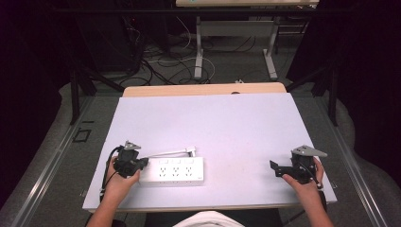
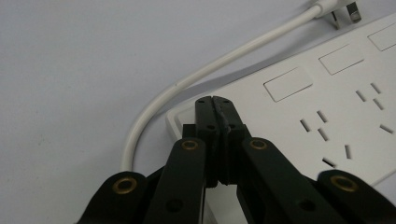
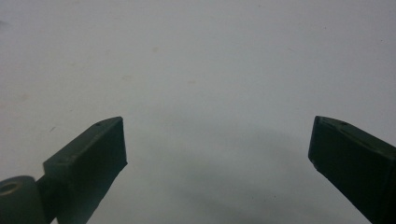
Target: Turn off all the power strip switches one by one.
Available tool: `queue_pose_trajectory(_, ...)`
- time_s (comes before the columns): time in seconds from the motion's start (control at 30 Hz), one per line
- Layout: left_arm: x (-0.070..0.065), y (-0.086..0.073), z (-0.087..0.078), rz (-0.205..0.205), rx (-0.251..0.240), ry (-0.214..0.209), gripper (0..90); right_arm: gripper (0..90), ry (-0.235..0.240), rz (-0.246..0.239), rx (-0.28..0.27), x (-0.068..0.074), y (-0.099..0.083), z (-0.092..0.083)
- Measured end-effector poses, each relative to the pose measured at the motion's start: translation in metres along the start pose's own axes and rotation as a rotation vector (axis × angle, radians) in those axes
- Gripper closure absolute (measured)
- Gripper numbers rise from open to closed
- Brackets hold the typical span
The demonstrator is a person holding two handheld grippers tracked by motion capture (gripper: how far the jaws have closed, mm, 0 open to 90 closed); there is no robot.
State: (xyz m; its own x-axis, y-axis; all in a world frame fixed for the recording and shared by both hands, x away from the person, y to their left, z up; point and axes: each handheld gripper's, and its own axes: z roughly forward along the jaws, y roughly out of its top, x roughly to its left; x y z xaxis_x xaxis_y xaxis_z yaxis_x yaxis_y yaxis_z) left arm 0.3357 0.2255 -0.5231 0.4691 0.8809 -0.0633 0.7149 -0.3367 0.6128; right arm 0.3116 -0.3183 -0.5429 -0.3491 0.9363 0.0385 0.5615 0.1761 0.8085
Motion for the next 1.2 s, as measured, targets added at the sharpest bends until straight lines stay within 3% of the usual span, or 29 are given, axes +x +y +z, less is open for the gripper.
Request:
queue_pose_trajectory(0.2,0.004,0.0,-0.001,0.005,0.006,-0.015,90.0,4.0,-0.003,0.012,-0.009,0.0,0.0,0.001)
queue_pose_trajectory(0.3,0.004,0.0,-0.001,-0.019,0.002,-0.026,90.0,4.1,0.008,0.007,-0.003,-0.001,0.0,0.0)
queue_pose_trajectory(0.67,-0.004,0.004,-0.005,0.058,0.004,-0.036,85.9,4.4,0.006,0.009,-0.004,-0.001,-0.001,0.001)
queue_pose_trajectory(1.2,-0.014,0.014,-0.005,0.095,0.014,-0.049,89.6,5.0,0.007,0.011,-0.008,0.0,-0.001,0.001)
